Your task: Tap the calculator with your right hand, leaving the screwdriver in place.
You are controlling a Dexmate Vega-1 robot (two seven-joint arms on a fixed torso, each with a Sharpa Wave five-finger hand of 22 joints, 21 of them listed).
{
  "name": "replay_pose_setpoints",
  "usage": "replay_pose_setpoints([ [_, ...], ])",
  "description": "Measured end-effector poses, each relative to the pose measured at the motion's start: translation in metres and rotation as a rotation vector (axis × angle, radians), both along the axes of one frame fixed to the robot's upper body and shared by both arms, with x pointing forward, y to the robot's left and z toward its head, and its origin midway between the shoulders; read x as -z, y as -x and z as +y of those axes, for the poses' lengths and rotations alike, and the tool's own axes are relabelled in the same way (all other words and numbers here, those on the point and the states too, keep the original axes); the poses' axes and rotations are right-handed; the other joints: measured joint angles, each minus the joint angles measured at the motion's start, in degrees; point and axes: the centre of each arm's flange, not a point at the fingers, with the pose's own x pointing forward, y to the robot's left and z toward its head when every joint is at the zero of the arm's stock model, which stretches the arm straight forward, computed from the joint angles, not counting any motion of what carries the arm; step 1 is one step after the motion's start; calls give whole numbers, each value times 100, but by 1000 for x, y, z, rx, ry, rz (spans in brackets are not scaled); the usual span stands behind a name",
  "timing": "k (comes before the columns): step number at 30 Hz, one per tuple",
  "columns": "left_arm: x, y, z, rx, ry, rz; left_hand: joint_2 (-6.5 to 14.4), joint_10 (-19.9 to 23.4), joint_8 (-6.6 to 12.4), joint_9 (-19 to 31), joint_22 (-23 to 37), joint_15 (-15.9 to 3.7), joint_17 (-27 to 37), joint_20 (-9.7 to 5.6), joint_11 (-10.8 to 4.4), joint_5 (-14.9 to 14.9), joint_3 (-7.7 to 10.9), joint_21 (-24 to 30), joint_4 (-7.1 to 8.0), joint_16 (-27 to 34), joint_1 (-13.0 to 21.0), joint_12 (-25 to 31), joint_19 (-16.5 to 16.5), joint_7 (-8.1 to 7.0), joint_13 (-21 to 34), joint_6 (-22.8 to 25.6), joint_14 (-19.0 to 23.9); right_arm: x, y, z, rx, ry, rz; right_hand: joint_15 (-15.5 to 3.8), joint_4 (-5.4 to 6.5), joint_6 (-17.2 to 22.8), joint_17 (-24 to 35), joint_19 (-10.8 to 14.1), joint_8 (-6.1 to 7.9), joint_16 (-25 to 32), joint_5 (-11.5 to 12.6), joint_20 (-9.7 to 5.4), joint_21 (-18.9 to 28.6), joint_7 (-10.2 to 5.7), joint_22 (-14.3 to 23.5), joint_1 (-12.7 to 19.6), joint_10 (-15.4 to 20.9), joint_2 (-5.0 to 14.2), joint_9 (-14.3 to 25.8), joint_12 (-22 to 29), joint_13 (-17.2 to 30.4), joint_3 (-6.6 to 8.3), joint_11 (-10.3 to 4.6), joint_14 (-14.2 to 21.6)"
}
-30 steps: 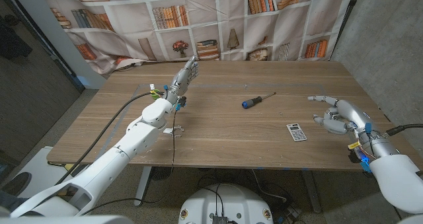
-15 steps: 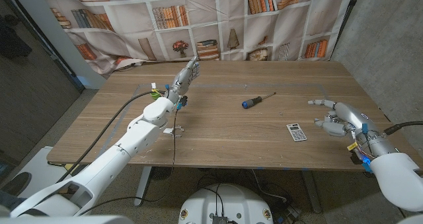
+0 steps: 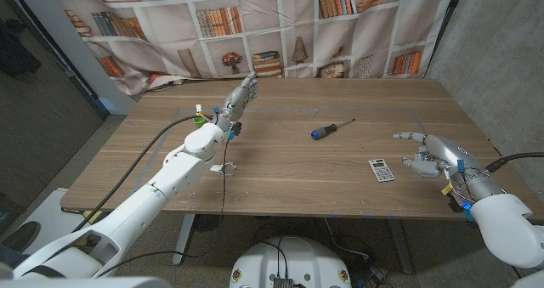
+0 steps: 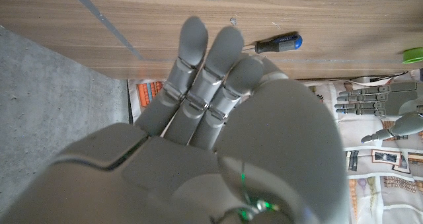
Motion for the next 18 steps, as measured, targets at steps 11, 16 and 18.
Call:
replay_pose_setpoints([
  [11,-2,0,0,1,-13,7,20,0,0,0,0,0,0,0,0,-43,0,-62,0,-20,20,-45,0,0,0,0,0,-2,-8,7,-3,40,88,1,15,-153,-25,-12,0,22,72,12,19,52,-26,-105,-15,-6,1,110,-57,95,-15,-1],
  [16,-4,0,-1,1,-19,5,20,0,0,0,-1,0,0,0,0,-43,0,-81,0,-20,20,-45,0,0,0,0,0,-1,-13,11,9,64,122,2,16,-153,-53,-26,0,22,72,-1,55,52,-53,-105,-34,-6,1,110,-109,94,-12,-2],
  [18,-5,0,-1,1,-21,5,20,0,0,0,-1,0,0,0,0,-43,0,-83,0,-20,20,-45,0,0,6,0,0,0,-14,12,13,71,132,2,16,-153,-53,-35,0,22,72,-10,55,52,-53,-105,-34,-5,1,110,-115,94,-12,-2],
])
